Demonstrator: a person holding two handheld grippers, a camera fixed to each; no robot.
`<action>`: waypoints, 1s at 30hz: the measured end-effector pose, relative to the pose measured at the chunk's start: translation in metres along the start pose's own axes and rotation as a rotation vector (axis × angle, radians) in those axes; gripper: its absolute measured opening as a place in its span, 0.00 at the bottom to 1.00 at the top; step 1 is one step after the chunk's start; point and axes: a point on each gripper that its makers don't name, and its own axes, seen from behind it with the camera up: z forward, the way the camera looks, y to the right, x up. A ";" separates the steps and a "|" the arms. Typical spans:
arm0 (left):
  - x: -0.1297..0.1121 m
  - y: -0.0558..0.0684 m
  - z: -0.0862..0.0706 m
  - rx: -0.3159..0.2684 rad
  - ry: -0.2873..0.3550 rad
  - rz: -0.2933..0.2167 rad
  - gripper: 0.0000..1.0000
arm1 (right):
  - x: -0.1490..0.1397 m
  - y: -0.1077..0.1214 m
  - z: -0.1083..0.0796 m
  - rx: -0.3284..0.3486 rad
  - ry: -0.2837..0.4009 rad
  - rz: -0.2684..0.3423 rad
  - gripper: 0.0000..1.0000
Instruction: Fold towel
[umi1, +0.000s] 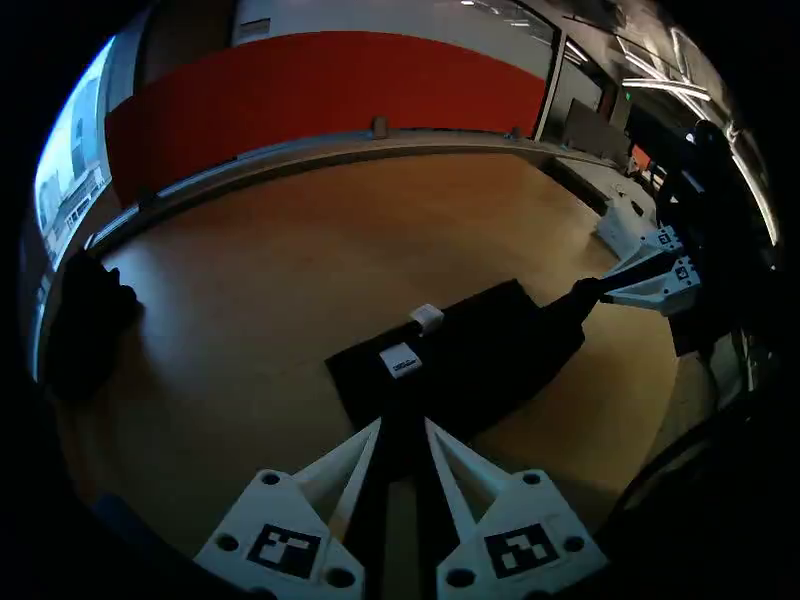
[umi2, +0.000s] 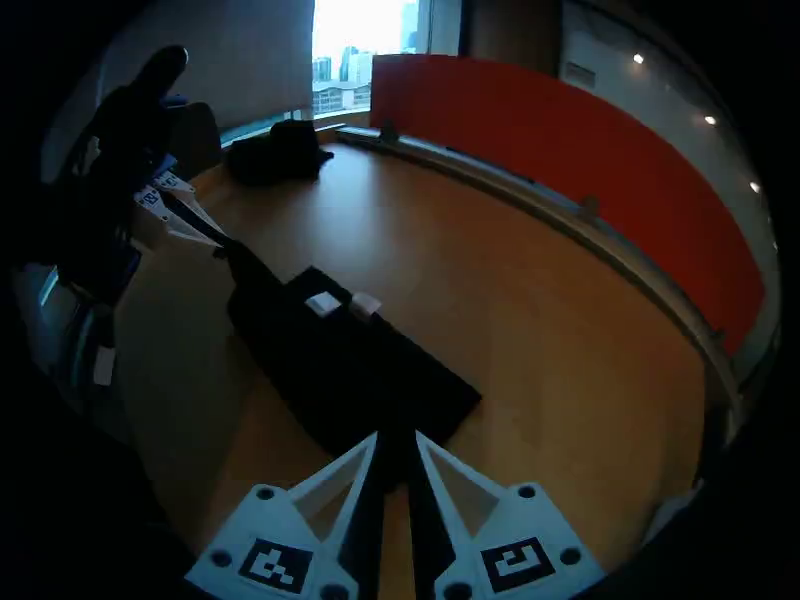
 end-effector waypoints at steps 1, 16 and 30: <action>0.000 -0.001 0.003 0.001 -0.003 -0.001 0.15 | -0.001 0.001 0.002 0.001 -0.004 0.003 0.12; -0.011 -0.015 0.052 0.022 -0.054 -0.008 0.14 | -0.016 0.024 0.041 -0.024 -0.071 0.012 0.12; -0.022 -0.040 0.083 0.120 -0.094 0.030 0.32 | -0.022 0.040 0.069 -0.082 -0.099 0.008 0.28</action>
